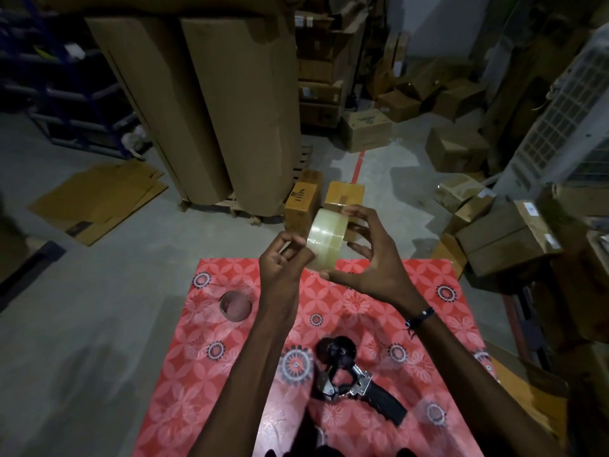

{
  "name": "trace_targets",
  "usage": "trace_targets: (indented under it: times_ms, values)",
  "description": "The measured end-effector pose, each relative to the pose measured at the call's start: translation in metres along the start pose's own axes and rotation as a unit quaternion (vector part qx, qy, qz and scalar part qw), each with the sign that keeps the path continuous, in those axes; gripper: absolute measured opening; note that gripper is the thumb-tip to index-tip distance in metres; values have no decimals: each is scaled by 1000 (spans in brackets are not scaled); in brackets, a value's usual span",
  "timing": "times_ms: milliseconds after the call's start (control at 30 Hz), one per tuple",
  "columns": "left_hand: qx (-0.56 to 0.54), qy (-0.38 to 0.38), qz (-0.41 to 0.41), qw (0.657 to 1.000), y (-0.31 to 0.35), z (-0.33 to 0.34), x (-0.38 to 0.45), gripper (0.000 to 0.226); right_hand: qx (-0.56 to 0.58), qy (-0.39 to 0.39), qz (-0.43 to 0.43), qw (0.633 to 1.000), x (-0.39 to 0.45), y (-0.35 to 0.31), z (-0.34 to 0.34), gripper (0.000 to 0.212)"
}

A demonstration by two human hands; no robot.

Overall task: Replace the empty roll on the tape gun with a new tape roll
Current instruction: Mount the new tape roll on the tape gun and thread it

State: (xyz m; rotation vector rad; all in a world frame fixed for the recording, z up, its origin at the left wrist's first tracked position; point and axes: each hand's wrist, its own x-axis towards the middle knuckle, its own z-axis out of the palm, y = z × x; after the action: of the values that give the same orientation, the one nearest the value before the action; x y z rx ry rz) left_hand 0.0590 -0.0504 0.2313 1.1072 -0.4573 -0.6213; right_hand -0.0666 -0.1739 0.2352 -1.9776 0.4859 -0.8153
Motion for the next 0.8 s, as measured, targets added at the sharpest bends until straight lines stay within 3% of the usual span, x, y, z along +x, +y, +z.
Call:
trace_targets:
  times_ms: [133, 533, 800]
  values:
    - [17, -5, -8, 1000, 3, 5, -6, 17, -10, 11, -3, 1000, -1, 0, 0, 92]
    - [123, -11, 14, 992, 14, 6, 0, 29, -42, 6, -79, 996, -7, -7, -1, 87]
    - [277, -50, 84, 956, 10, -5, 0, 26, -48, 4, -84, 995, -8, 2, -2, 87]
